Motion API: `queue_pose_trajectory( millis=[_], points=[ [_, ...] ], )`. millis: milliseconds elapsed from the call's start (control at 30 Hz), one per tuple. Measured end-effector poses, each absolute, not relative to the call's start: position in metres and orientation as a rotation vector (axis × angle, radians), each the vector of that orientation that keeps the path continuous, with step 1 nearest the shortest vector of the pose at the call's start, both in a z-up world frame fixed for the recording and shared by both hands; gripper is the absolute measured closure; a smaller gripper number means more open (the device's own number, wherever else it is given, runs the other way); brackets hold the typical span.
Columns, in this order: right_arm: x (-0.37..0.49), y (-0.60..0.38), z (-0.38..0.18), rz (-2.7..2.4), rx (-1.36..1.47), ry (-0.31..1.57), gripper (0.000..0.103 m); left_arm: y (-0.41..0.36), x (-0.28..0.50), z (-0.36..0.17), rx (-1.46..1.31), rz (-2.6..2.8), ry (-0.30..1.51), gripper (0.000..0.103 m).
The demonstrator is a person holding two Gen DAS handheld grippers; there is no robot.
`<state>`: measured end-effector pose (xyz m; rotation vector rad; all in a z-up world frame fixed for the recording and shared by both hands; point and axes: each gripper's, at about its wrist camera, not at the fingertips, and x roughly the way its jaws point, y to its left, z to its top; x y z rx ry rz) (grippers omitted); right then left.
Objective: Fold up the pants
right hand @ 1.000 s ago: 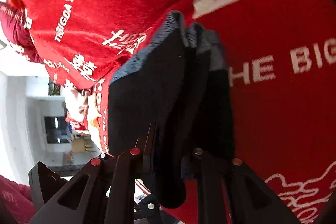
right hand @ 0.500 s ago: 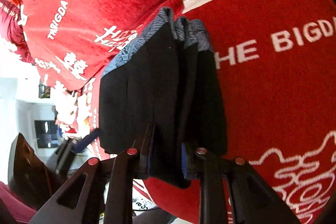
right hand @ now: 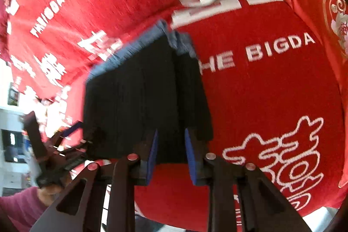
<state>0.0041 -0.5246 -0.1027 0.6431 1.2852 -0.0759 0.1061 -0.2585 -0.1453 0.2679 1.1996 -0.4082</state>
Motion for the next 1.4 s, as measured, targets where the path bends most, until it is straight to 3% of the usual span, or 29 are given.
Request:
queue_pose_trajectory(
  millis=[300, 467, 900, 967, 1400],
  points=[
    [0.002, -0.523, -0.115, -0.148, 0.666, 1.316, 0.075, -0.254, 0.106, -0.142, 0.271, -0.448, 1.228, 0.013],
    [-0.008, -0.518, -0.110, -0.221, 0.710, 1.321, 0.058, -0.248, 0.101, -0.139, 0.271, -0.440, 1.269, 0.013],
    [-0.024, -0.470, -0.083, -0.289, 0.672, 1.287, 0.047, -0.234, 0.102, -0.126, 0.255, -0.481, 1.339, 0.013],
    [-0.024, -0.459, -0.085, -0.279, 0.681, 1.287, 0.046, -0.230, 0.102, -0.126, 0.255, -0.481, 1.349, 0.000],
    [-0.012, -0.396, -0.101, -0.168, 0.674, 1.330, 0.025, -0.203, 0.107, -0.129, 0.282, -0.487, 1.383, 0.000]
  ],
)
